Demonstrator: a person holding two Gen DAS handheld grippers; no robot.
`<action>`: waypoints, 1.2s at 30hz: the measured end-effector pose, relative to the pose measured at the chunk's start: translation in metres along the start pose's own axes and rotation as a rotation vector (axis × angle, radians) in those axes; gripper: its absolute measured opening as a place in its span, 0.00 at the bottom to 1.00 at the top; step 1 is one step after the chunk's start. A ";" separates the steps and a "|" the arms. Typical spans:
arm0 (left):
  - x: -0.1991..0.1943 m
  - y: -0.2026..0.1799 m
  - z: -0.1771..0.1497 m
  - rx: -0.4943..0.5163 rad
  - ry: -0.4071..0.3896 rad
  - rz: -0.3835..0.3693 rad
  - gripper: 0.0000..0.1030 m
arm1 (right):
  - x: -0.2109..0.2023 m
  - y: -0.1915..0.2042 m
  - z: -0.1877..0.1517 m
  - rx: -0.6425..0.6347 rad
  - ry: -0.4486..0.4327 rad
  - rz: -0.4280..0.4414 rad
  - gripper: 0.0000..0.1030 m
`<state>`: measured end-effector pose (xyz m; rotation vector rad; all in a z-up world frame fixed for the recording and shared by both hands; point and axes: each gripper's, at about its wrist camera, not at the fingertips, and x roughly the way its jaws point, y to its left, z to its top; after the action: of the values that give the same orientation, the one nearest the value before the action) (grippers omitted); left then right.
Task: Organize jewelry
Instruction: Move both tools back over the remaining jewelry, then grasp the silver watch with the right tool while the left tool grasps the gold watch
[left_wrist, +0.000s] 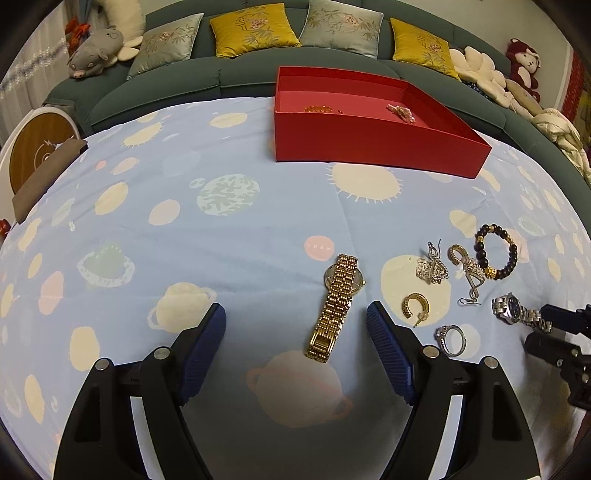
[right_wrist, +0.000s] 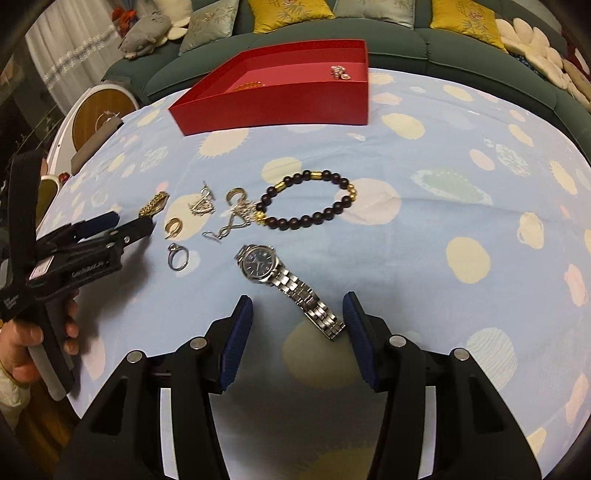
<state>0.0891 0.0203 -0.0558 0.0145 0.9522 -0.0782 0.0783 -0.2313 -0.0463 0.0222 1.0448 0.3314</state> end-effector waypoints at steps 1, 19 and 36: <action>0.001 -0.001 0.000 -0.001 0.000 0.002 0.74 | 0.001 0.006 0.000 -0.026 -0.008 -0.013 0.48; -0.006 -0.013 -0.001 0.088 -0.009 -0.109 0.09 | 0.009 0.037 0.004 -0.132 0.022 -0.010 0.28; 0.004 -0.018 0.012 0.077 -0.026 -0.142 0.16 | 0.023 0.043 0.022 -0.082 -0.033 -0.033 0.24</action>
<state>0.0999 0.0015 -0.0518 0.0173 0.9229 -0.2456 0.0965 -0.1807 -0.0469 -0.0633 0.9969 0.3425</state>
